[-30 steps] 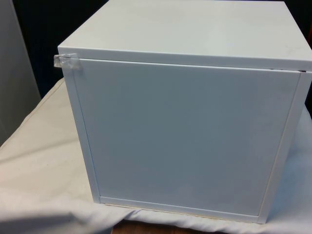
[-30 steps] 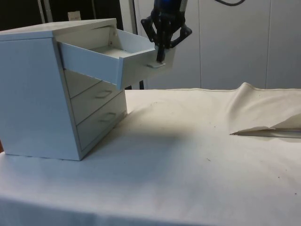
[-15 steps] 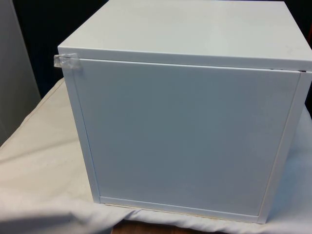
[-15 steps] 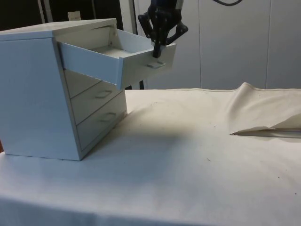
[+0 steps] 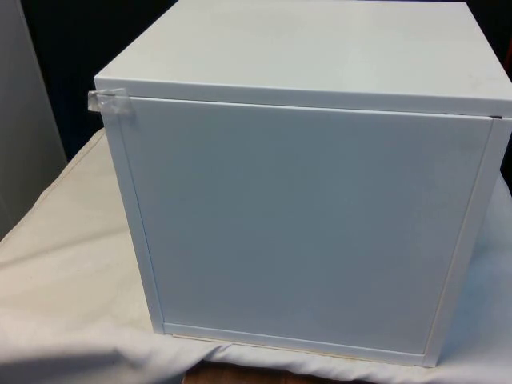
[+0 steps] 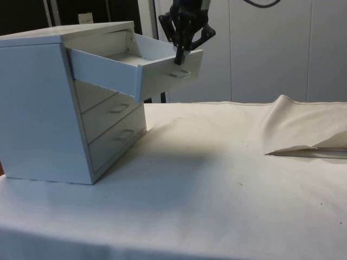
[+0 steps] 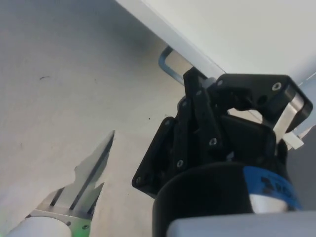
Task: Open the drawer, then close it.
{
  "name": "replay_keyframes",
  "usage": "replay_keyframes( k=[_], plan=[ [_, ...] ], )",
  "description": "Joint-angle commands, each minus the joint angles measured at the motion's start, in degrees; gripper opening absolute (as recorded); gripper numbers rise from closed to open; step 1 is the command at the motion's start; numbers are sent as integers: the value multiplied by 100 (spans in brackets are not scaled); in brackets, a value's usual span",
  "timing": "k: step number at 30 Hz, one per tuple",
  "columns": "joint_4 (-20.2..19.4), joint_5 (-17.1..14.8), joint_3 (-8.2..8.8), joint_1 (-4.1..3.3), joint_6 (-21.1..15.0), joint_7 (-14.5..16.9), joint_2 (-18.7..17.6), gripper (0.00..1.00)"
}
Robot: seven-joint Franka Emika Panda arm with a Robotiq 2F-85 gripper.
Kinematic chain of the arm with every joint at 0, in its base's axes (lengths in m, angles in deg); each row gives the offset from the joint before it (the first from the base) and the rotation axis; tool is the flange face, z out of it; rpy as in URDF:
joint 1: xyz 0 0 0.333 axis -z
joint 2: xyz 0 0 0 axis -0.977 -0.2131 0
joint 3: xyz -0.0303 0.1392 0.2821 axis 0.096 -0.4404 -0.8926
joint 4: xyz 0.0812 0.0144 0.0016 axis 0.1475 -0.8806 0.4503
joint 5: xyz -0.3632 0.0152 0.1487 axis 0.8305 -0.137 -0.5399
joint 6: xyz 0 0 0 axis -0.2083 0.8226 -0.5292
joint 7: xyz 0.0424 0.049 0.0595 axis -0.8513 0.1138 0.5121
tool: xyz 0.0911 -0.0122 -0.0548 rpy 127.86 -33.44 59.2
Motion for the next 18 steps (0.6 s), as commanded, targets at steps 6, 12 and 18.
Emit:
replay_keyframes(
  k=[6, 12, 18],
  plan=[
    [74, 327, -74, 103, 6, -327, -34, 0],
    [74, 464, -80, 97, 34, -516, -34, 0],
    [92, 596, -74, 92, 46, -676, -52, 0]
  ],
)
